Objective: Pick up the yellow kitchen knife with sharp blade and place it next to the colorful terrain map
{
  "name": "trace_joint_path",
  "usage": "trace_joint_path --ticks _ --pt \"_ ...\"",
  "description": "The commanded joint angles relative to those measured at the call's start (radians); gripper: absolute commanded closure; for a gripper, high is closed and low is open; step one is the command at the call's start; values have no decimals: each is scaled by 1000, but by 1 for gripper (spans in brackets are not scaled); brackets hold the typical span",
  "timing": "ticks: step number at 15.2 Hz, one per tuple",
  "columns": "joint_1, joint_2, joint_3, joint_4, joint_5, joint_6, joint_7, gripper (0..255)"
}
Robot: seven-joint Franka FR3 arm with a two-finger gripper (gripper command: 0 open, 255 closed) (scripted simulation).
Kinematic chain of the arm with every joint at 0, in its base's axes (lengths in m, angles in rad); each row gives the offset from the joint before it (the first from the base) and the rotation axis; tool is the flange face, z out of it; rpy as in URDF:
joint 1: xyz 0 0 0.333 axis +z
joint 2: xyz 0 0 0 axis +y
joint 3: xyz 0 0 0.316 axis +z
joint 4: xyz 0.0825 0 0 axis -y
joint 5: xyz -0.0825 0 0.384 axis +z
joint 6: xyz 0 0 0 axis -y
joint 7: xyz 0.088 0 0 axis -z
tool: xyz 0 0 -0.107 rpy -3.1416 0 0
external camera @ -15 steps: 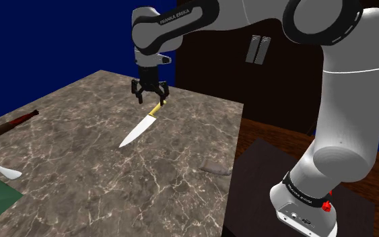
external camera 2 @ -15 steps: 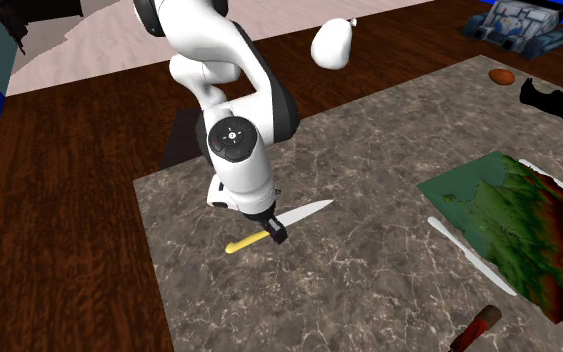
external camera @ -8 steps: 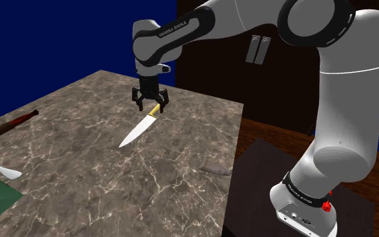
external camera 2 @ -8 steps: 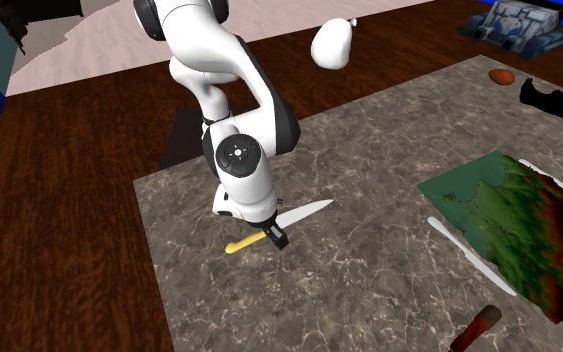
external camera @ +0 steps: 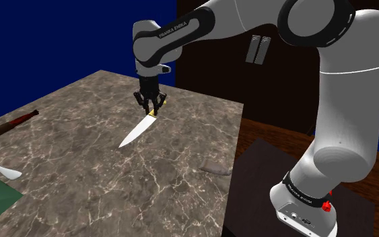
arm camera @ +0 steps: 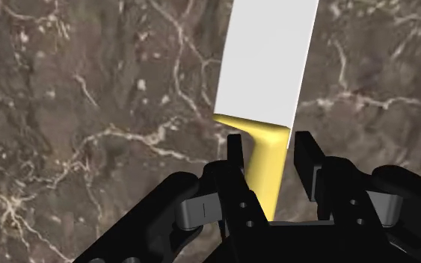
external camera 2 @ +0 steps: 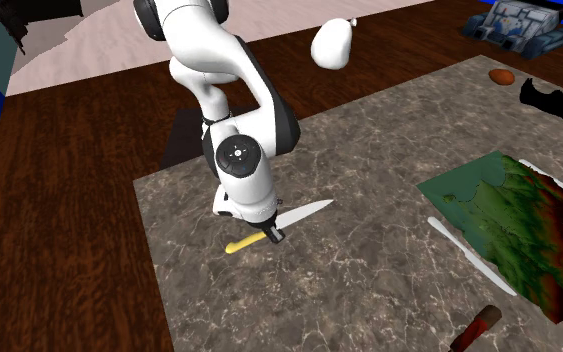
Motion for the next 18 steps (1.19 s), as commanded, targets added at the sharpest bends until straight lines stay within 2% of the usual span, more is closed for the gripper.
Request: trace_joint_path --ticks 1,8,18 --pt "0 0 0 0 0 0 0 255" --pt "0 0 0 0 0 0 0 255" --pt "-4 -50 7 65 12 -113 4 255"
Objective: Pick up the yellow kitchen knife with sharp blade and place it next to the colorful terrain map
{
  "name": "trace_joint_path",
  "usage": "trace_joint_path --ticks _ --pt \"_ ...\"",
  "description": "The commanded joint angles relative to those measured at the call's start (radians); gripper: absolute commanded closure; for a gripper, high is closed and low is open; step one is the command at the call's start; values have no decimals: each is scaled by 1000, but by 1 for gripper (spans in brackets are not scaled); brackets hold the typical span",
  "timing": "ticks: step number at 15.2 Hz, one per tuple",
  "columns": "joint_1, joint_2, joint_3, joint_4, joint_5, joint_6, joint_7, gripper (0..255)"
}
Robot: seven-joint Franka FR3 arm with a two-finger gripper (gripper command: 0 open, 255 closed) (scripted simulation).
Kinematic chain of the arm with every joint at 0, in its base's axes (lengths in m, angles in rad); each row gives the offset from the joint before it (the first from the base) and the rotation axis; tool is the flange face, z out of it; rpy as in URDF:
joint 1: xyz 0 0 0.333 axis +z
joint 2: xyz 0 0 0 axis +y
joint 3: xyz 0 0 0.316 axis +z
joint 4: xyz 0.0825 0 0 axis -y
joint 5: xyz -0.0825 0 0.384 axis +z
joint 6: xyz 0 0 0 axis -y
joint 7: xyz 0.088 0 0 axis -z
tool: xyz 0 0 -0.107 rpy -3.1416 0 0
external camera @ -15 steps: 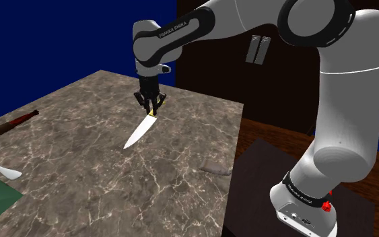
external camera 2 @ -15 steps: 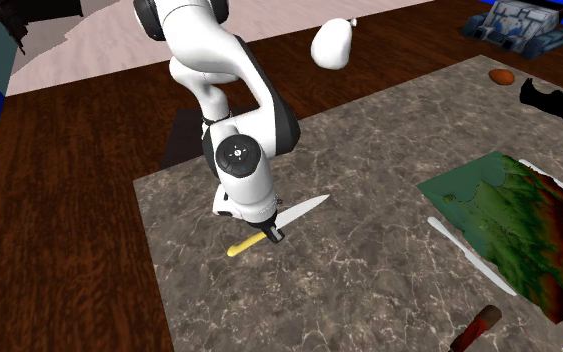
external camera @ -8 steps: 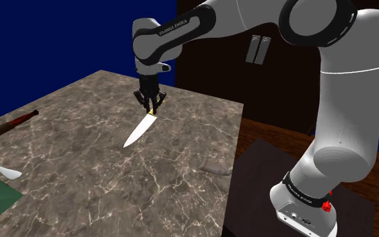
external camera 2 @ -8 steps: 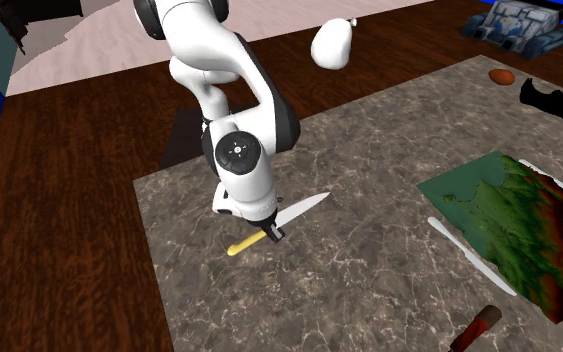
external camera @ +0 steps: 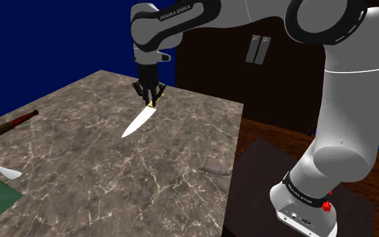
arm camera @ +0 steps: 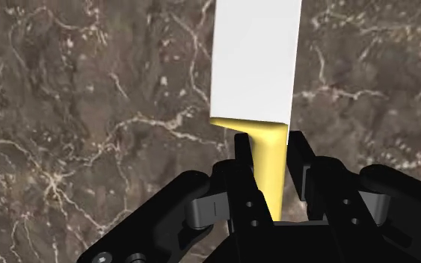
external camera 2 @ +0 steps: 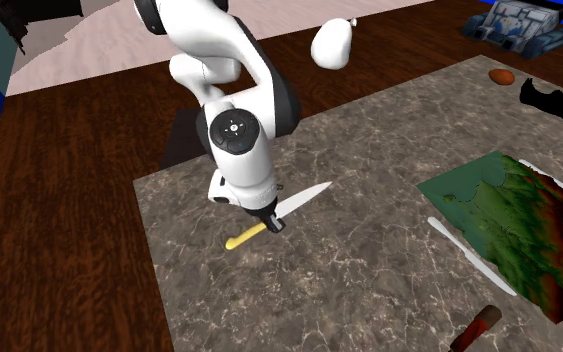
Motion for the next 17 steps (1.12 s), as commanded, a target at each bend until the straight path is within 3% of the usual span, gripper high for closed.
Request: trace_joint_path --ticks 1,9,17 --pt "-1 -7 1 19 2 -26 0 255" --pt "-2 -32 4 92 8 -123 6 255" --pt "113 -29 58 82 6 -92 170 255"
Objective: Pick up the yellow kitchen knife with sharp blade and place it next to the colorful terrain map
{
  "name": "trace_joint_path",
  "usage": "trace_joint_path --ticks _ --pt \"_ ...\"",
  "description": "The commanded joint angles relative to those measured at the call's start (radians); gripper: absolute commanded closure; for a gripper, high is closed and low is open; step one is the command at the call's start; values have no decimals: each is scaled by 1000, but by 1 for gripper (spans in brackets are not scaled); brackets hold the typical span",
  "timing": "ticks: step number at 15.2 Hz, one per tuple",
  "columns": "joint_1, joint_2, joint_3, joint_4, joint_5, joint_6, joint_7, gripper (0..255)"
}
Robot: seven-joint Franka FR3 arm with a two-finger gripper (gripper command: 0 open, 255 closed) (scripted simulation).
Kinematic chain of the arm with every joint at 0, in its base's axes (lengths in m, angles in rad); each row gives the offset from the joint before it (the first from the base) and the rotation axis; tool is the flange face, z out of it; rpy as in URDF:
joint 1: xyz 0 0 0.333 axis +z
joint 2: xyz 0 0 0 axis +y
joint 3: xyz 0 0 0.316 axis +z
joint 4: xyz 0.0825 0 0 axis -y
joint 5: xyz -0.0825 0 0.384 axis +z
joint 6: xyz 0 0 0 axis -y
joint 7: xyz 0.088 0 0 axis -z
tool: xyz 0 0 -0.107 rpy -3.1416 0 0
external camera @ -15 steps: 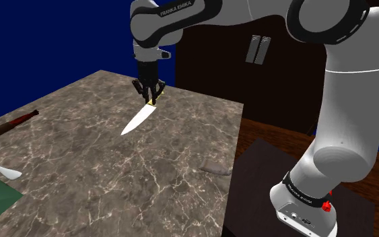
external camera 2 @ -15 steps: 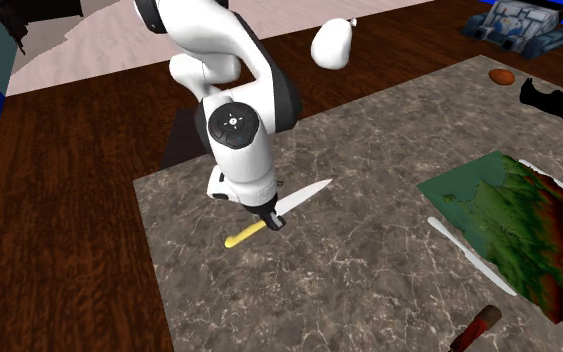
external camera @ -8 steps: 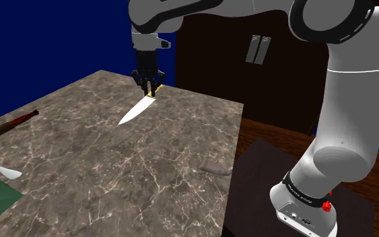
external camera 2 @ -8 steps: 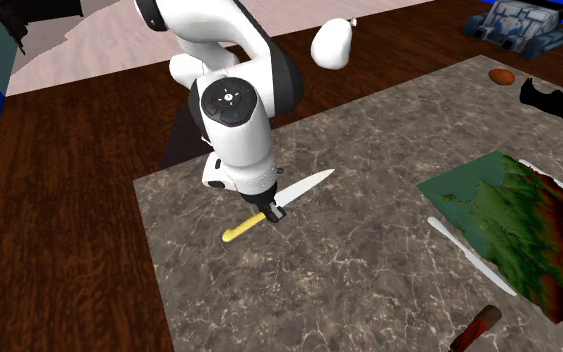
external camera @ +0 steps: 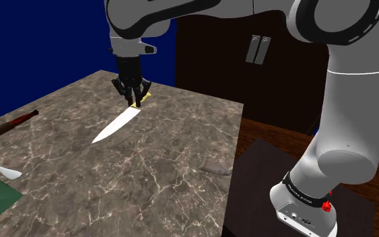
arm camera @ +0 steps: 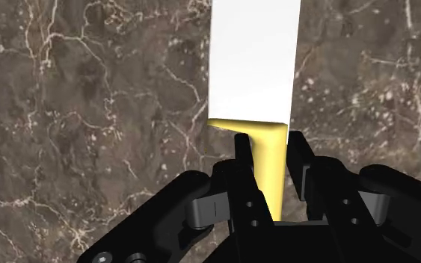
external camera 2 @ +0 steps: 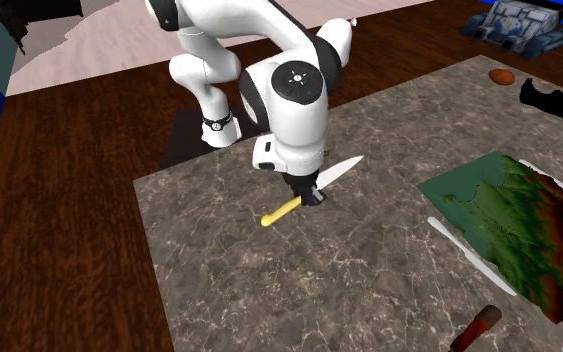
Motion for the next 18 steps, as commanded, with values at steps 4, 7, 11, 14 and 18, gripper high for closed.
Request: trace_joint_path --ticks 4,7,11,14,18 --pt "76 26 29 36 -11 1 106 255" --pt "128 54 45 71 -23 0 171 255" --pt "202 105 62 140 -44 -9 257 255" --pt "264 155 70 210 -64 -24 321 255" --pt "354 238 76 336 -94 -58 401 255"
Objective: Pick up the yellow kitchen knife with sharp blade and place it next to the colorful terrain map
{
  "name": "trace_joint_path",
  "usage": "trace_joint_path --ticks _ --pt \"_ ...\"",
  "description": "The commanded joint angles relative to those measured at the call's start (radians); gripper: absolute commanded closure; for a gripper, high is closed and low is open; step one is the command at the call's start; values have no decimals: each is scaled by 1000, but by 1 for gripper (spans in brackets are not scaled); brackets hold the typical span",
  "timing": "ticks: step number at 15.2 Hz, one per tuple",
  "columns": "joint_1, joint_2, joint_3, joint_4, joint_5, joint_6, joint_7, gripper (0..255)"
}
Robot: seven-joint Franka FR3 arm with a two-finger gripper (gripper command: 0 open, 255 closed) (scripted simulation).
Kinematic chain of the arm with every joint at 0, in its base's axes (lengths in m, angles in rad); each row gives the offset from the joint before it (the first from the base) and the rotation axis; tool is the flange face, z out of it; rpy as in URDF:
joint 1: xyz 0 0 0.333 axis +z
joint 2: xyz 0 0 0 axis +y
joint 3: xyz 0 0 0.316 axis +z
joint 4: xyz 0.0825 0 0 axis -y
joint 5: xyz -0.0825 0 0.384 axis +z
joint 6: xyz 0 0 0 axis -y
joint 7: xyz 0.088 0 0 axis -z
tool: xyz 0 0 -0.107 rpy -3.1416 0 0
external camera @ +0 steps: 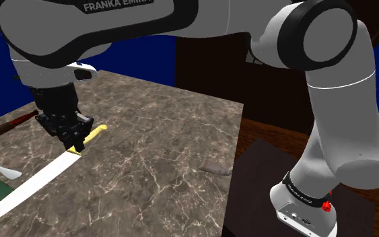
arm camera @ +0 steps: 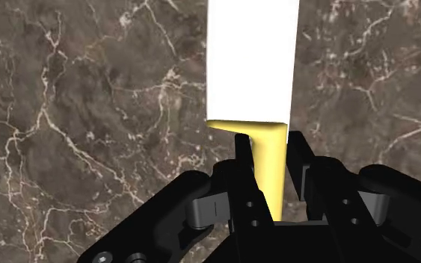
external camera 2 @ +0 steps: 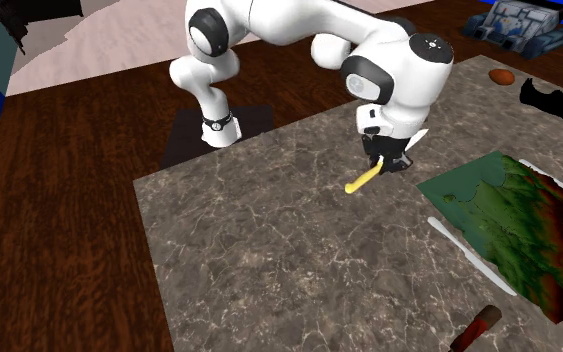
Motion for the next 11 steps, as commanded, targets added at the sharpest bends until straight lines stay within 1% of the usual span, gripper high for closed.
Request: trace_joint_path --ticks 1,5,11 --pt "51 53 1 84 -18 -27 41 255" --pt "160 173 -5 283 -54 -95 111 255" --pt "145 169 -6 192 -53 -11 106 255"
